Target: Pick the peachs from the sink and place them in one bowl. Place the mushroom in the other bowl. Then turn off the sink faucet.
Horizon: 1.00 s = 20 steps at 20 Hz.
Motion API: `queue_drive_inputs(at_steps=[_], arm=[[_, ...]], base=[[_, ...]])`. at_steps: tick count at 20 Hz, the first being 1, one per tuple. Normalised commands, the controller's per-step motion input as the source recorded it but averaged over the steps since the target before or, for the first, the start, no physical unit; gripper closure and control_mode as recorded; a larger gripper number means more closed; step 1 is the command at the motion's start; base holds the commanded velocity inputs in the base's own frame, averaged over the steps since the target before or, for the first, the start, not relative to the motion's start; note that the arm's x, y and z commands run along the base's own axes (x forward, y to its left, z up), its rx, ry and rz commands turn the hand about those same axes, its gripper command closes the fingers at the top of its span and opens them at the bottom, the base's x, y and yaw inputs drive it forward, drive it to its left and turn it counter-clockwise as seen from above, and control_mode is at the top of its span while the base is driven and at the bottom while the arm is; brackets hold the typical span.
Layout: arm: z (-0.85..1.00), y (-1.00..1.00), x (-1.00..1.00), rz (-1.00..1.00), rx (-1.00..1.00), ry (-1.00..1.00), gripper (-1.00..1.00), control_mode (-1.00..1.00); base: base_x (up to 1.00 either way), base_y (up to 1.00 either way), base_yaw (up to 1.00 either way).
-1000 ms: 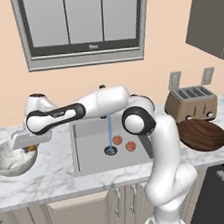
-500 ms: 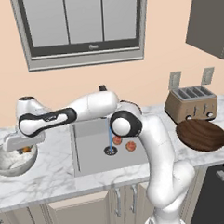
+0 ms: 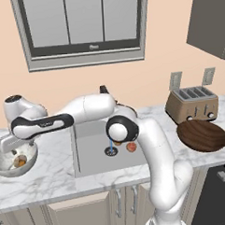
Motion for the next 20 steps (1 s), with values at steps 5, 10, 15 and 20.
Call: queue_drive_inputs(at_steps=[5,10,15,20], arm=[[0.14,-0.62,-0.13,0.0,-0.02,-0.32,-1.0,-1.0],[0.34,-0.99,-0.06,0.0,0.0,-0.17,-1.0,-1.0],[0.5,-0.99,-0.01,-0.02,0.0,-0.01,-1.0,-1.0],[0.47,-0.8,-0.06,-0.12,0.0,0.06,-1.0,-1.0]], base=[[0.0,0.0,0.0],[0.0,0.0,0.0],[0.0,0.0,0.0],[0.0,0.0,0.0]])
